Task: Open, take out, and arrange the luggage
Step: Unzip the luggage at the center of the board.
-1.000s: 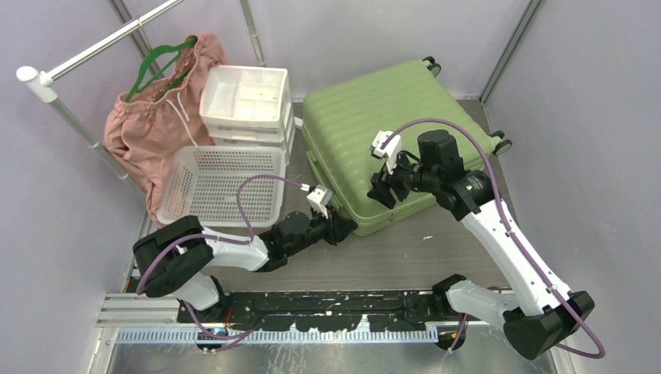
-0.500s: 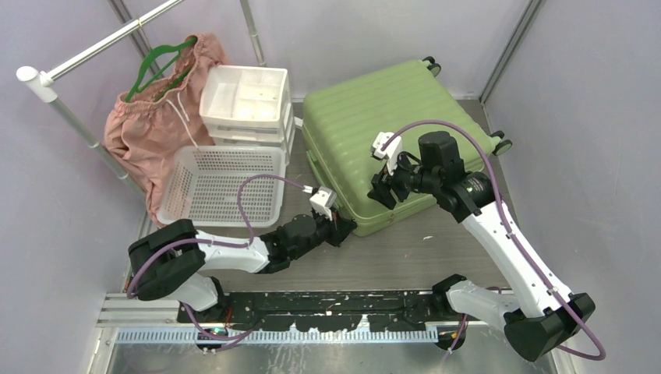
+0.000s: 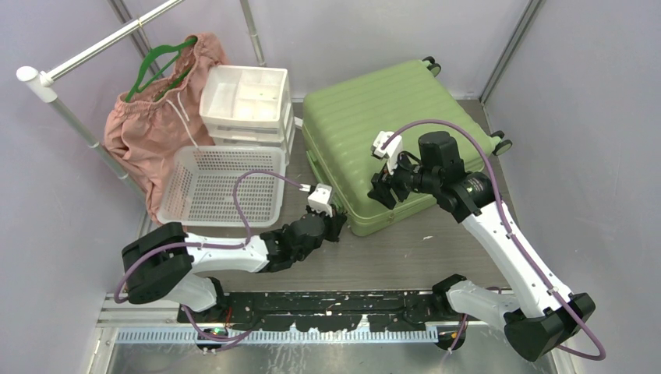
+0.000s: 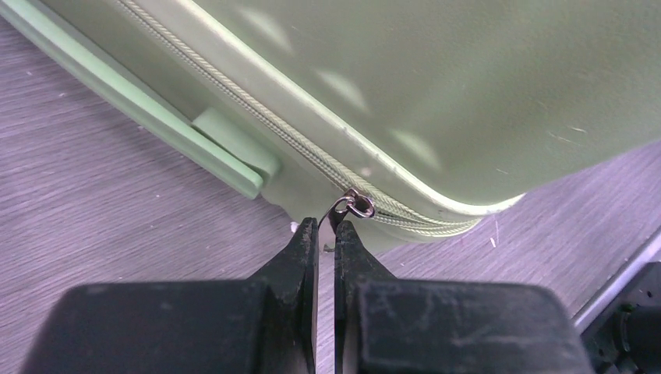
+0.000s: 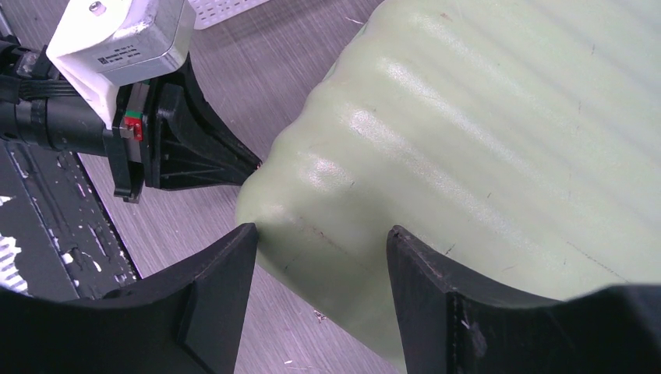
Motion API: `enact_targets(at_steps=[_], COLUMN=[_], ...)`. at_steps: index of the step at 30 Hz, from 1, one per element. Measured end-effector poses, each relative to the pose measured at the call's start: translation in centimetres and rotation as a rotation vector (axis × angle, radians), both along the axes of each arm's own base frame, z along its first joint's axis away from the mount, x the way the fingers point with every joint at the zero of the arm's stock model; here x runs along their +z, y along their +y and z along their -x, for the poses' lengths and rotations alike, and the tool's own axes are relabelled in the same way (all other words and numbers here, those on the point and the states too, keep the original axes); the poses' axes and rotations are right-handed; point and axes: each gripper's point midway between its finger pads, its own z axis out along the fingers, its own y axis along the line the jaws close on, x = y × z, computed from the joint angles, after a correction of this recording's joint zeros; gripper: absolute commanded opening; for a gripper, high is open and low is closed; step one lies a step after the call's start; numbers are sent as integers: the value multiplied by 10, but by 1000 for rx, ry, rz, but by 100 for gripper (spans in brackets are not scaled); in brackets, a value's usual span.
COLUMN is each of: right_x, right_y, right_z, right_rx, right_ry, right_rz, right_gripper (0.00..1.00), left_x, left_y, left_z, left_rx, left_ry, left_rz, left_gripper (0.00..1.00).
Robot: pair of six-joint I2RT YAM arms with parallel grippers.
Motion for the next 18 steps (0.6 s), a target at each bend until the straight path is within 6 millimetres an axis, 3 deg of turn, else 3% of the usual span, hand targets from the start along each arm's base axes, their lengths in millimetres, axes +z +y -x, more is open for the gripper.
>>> enact_targets(at_steps=[7, 18], right_x=[-1, -1], right_y=[0, 0], right_z=[-1, -1], right_rx=[-11, -14], right_ry=[14, 14], right_rz=[0, 0], right_gripper=[66, 66], left_x=[-1, 2], left_y=[7, 27], left_z=[-6, -39], left_rx=[44, 136], left_ry=[-1, 24], left_rz=[-10, -33], left_gripper=[0, 0])
